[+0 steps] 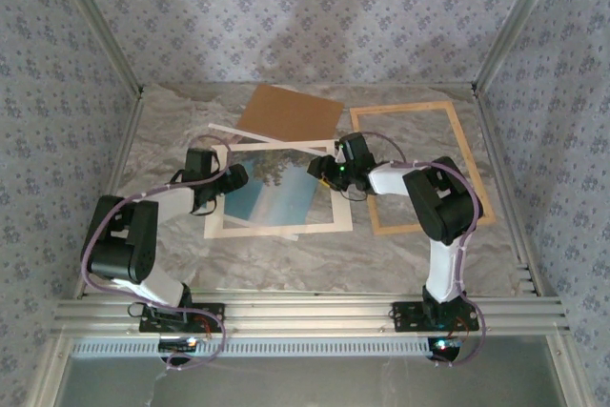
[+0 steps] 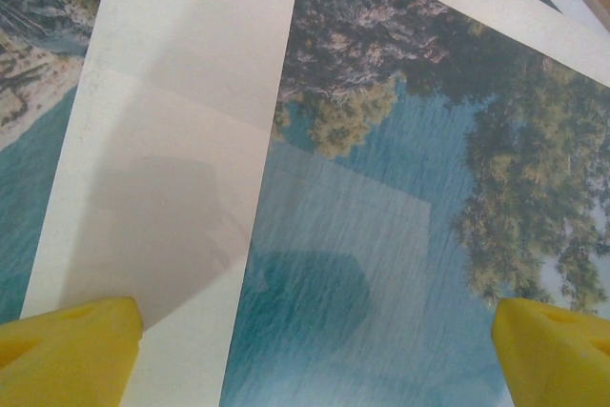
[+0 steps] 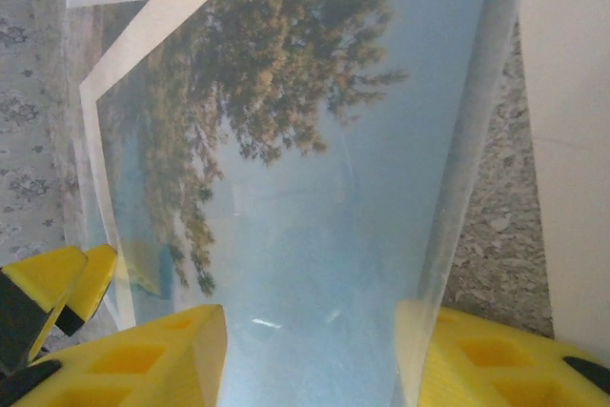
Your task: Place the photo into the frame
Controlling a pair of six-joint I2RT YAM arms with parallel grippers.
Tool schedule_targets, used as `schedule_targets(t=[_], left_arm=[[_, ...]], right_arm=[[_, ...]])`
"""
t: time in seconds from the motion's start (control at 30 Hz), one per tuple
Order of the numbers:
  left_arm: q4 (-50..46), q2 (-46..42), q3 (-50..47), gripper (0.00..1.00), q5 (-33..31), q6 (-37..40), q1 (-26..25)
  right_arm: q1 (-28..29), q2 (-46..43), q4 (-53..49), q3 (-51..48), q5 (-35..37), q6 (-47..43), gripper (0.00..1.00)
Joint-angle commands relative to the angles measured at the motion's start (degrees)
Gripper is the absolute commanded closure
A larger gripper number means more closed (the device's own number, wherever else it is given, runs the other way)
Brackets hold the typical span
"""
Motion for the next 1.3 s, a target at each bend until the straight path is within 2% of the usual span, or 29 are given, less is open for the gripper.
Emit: schedule_targets(t=[0.0,0.13,0.3,0.43,0.57,0.73,0.9,0.97,1.07,1.17,1.27], left_arm=[[-4.63,0.30,-2.28,0.05,4.03,-1.43,-0.18],[-4.63,-0.16,-2.38,0.05,4.10,-1.51,-0.20],[-5.51,-1.79,-1.91,0.05,4.20,-1.69,-0.20],[-7.18,-6.67,-0.59,0.05,4.09,-2.39,-0.20],[-7.37,-14.97,1.56,0.05,3.55,-1.83,-0.20],[-13.02,-21.12,10.99,0.05,5.76,4.54,-0.28],[-20.57,-20.89,23.32,0.08,10.18,15.97,-0.92],[-24.32,-19.78,28.48,0.09,13.32,22.62,-1.85],[-35.23,-15.95,37.89,0.08,17.01,37.84,-4.10],[-47.56,-11.02,48.28,0.08,17.55,51.96,-6.29],[-52.78,-7.73,55.11,0.07,18.39,60.93,-7.55]], right_arm=[[0.31,-0.56,4.92,-1.12,-2.65,1.21,0.55],[0.31,-0.48,4.33,-1.29,-1.75,-0.12,0.68],[0.18,-1.16,-0.99,-0.11,1.37,-6.26,0.99],[-0.64,-3.46,-5.77,1.95,0.78,-14.59,1.00],[-2.30,-6.44,-13.29,7.83,-7.08,-27.21,1.00],[-4.66,-10.37,-27.73,17.69,-16.42,-43.58,1.00],[-8.29,-14.08,-37.52,24.41,-26.79,-54.57,1.00],[-9.44,-15.66,-41.56,26.89,-27.37,-59.53,1.00],[-10.81,-17.61,-49.29,30.81,-27.63,-68.07,1.00],[-11.75,-19.31,-56.59,34.34,-26.46,-75.39,1.00],[-11.89,-21.33,-60.22,35.90,-23.78,-80.40,1.00]])
